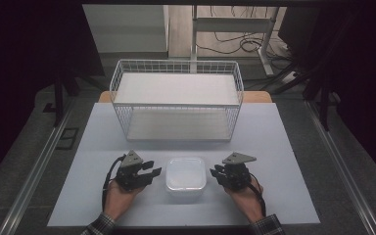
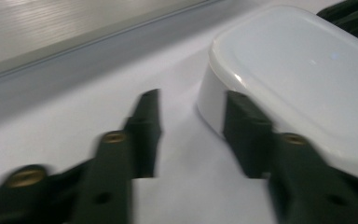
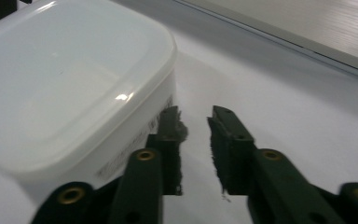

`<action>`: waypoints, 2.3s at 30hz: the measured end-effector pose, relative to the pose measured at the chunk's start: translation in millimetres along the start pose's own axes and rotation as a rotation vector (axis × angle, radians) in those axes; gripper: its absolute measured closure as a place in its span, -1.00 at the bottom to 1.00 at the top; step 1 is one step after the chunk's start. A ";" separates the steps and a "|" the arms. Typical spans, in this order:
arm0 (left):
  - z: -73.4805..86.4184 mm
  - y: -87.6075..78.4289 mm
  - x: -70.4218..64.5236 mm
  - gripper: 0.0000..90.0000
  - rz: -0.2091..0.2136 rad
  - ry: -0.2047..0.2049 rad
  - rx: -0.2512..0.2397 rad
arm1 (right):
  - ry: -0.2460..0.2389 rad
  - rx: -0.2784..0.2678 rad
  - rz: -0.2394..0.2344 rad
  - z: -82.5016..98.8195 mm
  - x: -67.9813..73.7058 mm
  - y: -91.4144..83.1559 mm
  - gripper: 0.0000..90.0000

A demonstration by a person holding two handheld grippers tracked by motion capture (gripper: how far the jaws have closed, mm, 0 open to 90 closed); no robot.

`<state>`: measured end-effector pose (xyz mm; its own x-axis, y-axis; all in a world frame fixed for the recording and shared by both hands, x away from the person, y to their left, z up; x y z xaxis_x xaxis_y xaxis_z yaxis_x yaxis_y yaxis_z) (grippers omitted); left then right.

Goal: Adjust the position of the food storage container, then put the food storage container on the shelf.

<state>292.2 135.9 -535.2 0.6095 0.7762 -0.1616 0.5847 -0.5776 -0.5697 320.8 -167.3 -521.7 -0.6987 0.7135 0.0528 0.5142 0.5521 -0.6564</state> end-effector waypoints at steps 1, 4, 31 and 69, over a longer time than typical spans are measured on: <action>3.3 -3.3 -0.2 -0.09 -0.002 0.004 0.000 | 0.001 -0.006 -0.005 1.8 0.3 -4.0 0.32; 13.2 -8.6 -1.3 -0.42 0.013 0.001 0.013 | 0.008 -0.019 -0.023 7.2 1.6 -11.5 -0.07; -26.3 18.4 -31.6 -0.71 0.131 0.038 -0.026 | 0.008 -0.062 -0.136 -18.6 22.4 -6.2 -0.63; -3.6 -0.9 -43.1 0.74 0.152 -0.132 -0.066 | 0.169 -0.120 -0.143 -9.8 33.6 -26.7 0.74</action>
<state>267.4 102.1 -524.9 0.6206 0.7026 -0.3482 0.5278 -0.7027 -0.4771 288.5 -153.9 -495.0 -0.6810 0.6806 0.2703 0.4782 0.6929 -0.5396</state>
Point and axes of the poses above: each handheld gripper's, and its own axes: y roughly forward along the jaws, z roughly out of its underside, x roughly to its left, the point moved 4 cm from there along y, roughly forward along the jaws, and after that the axes turned 1 degree about -z, right-handed, at the moved point
